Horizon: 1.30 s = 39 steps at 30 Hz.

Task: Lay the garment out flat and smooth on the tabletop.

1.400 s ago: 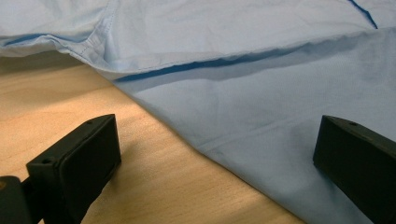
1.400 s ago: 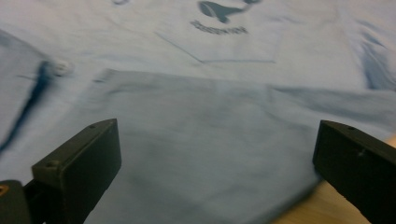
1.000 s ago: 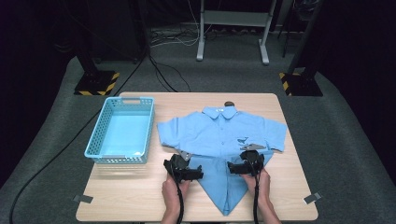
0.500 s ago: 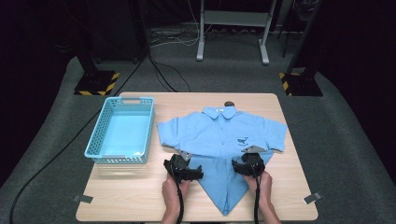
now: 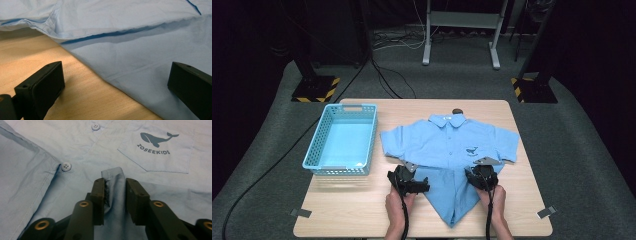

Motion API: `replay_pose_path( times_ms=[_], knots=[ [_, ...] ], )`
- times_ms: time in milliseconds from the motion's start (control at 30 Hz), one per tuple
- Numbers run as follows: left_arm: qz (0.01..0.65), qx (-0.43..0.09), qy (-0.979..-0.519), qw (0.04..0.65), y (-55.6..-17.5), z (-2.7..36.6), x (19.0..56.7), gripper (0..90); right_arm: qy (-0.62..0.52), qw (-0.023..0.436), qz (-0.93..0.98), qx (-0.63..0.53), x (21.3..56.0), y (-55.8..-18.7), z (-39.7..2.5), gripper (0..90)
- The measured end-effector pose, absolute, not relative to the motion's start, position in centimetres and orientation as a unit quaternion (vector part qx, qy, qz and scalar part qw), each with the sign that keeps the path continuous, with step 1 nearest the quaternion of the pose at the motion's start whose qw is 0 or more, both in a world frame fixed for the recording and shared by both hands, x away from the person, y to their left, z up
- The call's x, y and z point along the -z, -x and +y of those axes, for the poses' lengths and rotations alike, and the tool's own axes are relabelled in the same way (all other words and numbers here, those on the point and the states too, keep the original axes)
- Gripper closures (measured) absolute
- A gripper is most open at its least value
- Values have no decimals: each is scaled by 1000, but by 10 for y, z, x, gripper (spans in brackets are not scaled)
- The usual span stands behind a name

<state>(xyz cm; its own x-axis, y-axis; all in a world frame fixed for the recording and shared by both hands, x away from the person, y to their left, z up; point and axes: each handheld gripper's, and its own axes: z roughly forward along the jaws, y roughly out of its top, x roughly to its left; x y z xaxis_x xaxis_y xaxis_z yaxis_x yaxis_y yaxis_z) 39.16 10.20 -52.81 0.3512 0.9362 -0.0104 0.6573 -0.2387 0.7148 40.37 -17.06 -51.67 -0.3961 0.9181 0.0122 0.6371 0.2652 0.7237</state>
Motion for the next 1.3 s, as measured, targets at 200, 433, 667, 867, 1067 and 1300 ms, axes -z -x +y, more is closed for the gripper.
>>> replay_pose_path(
  times_ms=[200, 433, 667, 867, 1067, 1300],
  knots=[
    [527, -217, -757, 321, -392, 102, 528, 4, -512, 217, 756, -345, 519, -399, -173, 790],
    [527, -217, -756, 322, -392, 102, 528, 3, -513, 212, 755, -349, 519, -397, -176, 844],
    [527, -217, -756, 321, -392, 102, 528, 3, -512, 213, 754, -353, 514, -391, -182, 849],
    [527, -217, -756, 321, -392, 102, 528, 3, -511, 223, 748, -361, 507, -381, -188, 846],
    [526, -217, -757, 322, -392, 102, 528, 3, -513, 230, 741, -366, 502, -371, -194, 842],
    [526, -216, -757, 322, -392, 102, 528, 3, -513, 238, 735, -373, 496, -359, -198, 837]
  ],
)
